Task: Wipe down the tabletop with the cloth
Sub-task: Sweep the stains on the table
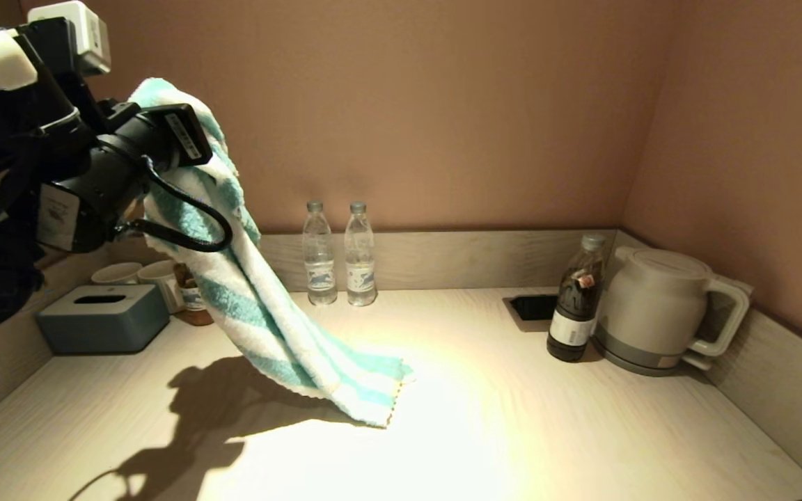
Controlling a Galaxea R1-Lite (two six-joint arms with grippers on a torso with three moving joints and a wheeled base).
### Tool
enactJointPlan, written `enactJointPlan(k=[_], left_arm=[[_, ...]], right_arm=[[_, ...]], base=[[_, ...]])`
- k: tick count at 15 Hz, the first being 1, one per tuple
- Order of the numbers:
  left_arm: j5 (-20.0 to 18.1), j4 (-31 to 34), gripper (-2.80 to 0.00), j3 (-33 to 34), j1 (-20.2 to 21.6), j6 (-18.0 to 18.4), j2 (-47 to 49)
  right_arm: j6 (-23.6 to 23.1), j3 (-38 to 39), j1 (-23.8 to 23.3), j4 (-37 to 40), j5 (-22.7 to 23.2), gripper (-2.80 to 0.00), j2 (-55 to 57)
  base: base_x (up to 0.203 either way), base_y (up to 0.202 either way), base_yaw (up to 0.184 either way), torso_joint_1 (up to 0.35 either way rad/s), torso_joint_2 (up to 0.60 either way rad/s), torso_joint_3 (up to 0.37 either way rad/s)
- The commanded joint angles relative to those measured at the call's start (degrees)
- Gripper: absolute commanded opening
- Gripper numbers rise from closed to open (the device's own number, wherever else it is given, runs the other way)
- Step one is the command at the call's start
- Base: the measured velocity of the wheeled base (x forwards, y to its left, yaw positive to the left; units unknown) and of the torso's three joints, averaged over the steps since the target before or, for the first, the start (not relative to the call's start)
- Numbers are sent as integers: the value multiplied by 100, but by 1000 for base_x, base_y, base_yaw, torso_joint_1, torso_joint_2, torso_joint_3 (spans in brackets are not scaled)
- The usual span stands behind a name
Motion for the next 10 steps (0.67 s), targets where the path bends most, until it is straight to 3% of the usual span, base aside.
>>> enactJointPlan(k=[1, 6, 10], left_arm=[[14, -22, -280, 140, 45, 22, -268], [14, -22, -280, 386, 141, 260, -470], [14, -24, -280, 346, 733, 612, -635]], right_arm=[[0, 0, 1, -2, 3, -280, 5], [0, 0, 1, -2, 3, -280, 5], [0, 0, 1, -2, 3, -280, 5]], base=[[0, 0, 0, 0, 0, 0], [0, 0, 0, 0, 0, 0], [0, 0, 0, 0, 0, 0]])
